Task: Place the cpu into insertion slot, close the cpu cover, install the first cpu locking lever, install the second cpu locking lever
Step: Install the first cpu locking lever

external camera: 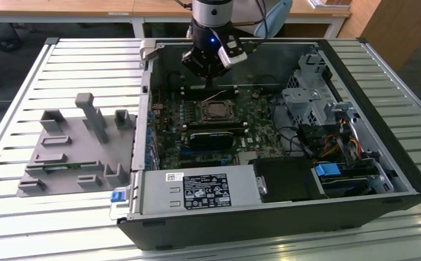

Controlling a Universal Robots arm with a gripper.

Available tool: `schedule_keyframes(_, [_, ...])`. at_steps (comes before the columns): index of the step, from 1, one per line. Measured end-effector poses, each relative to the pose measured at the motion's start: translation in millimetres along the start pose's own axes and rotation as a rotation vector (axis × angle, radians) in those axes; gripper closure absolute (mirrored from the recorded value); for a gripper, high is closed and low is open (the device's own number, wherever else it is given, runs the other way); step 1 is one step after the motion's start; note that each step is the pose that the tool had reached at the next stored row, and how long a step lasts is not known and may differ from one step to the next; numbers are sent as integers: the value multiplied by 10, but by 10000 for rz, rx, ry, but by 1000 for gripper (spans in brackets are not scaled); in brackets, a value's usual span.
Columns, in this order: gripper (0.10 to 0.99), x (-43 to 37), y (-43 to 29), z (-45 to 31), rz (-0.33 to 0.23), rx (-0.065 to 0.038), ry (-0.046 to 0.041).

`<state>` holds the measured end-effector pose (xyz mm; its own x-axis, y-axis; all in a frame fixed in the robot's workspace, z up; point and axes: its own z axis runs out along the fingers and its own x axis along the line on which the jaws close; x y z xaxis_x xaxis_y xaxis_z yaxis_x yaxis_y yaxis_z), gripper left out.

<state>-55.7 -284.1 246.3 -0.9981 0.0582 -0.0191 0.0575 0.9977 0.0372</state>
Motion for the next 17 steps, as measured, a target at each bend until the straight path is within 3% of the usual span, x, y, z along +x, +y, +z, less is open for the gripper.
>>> schedule_keyframes(7, [980, -101, 4, 73, 0, 0, 0])
schedule_keyframes(17, [980, -166, 16, 199, -5, 3, 0])
